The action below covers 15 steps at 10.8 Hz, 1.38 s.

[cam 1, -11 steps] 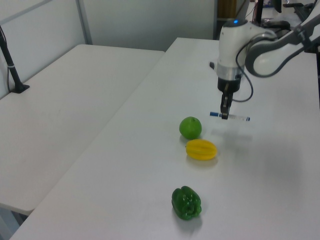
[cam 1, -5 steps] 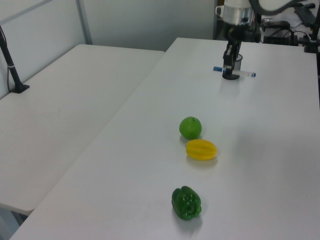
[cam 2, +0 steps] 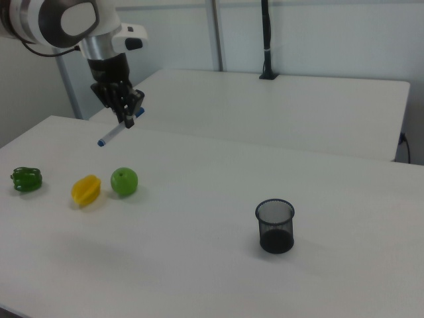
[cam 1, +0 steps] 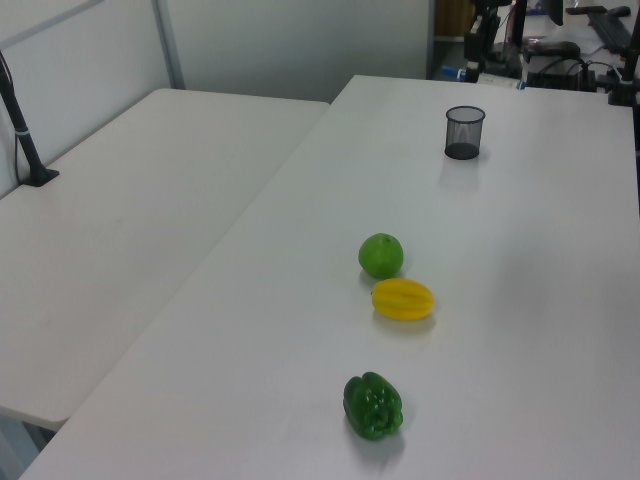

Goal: Place marker
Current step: 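Lift the marker and carry it toward the black mesh pen cup, then lower the marker into the pen cup and release it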

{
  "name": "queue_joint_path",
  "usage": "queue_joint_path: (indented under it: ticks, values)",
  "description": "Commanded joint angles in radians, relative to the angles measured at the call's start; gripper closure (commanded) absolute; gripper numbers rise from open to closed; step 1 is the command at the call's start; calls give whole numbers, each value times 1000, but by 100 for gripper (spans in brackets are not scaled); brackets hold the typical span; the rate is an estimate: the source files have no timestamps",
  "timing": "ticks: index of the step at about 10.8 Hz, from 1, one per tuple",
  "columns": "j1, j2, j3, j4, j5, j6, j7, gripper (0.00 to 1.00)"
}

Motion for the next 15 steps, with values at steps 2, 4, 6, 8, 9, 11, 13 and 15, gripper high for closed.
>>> queue_joint_path:
  ticks: [2,4,6,8,9,11,13,15]
  values:
    - [0,-37,-134,-16,22,109,-107,100]
    - [-32,-29,-166,-58,19,263,-109,100]
    - [-67,-20,-169,-129,4,424,-147,100]
    - [-89,16,-203,-181,2,586,-193,100]
    - [-103,42,-213,-203,4,675,-194,100]
    - [-130,99,-240,-256,8,905,-190,100]
    - [-156,139,-240,-334,19,1109,-183,100]
    - [-167,184,-240,-382,31,1280,-177,100]
